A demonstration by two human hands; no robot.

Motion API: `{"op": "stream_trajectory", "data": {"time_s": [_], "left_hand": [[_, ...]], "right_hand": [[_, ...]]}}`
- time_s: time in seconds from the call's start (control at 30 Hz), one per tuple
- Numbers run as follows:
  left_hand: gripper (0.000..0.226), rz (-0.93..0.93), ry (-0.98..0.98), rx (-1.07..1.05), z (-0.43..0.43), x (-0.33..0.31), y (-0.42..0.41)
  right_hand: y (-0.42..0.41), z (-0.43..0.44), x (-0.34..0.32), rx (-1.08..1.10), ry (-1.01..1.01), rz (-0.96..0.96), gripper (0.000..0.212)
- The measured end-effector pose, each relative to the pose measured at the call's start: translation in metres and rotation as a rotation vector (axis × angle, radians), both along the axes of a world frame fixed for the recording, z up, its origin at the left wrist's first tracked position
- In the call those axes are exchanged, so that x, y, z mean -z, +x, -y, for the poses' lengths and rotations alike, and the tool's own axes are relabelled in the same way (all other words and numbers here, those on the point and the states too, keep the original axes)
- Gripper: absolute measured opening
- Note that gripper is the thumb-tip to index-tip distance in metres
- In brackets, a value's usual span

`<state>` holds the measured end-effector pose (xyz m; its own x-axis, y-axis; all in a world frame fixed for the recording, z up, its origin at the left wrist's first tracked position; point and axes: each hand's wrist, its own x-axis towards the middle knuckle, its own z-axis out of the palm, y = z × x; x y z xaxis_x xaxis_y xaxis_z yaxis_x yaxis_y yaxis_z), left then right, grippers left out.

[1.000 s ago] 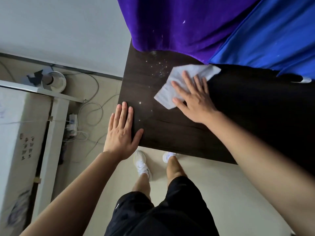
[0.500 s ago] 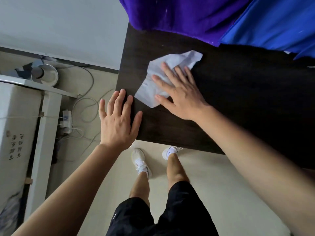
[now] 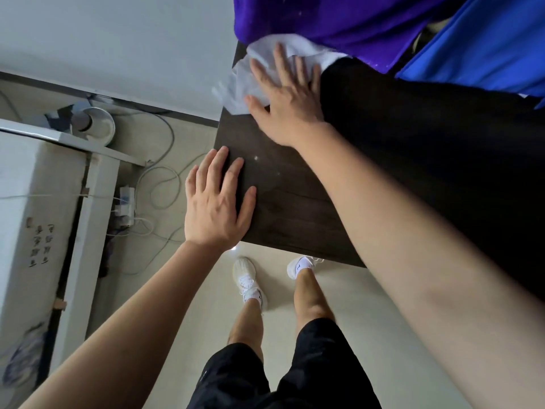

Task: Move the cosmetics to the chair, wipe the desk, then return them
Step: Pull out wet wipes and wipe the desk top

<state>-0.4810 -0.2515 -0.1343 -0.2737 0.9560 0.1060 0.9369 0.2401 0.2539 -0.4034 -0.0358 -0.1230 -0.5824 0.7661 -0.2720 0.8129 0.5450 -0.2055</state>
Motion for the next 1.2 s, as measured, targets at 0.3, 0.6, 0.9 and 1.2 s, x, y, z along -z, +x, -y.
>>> {"op": "stream_trajectory", "data": {"time_s": [0.3, 0.6, 0.9, 1.2], "left_hand": [[0.054, 0.054, -0.002, 0.004, 0.0, 0.006, -0.003], [0.073, 0.283, -0.033, -0.039, 0.002, -0.006, -0.005], [0.076, 0.295, -0.256, 0.001, 0.039, -0.005, -0.044], [0.066, 0.337, -0.357, -0.003, 0.05, 0.002, -0.042]], "right_hand": [[0.154, 0.046, 0.002, 0.02, 0.018, 0.024, 0.065], [0.04, 0.024, 0.004, 0.037, 0.008, 0.024, 0.068], [0.117, 0.157, 0.002, -0.308, -0.044, -0.028, 0.066], [0.059, 0.05, 0.0, -0.024, -0.016, 0.065, 0.068]]}}
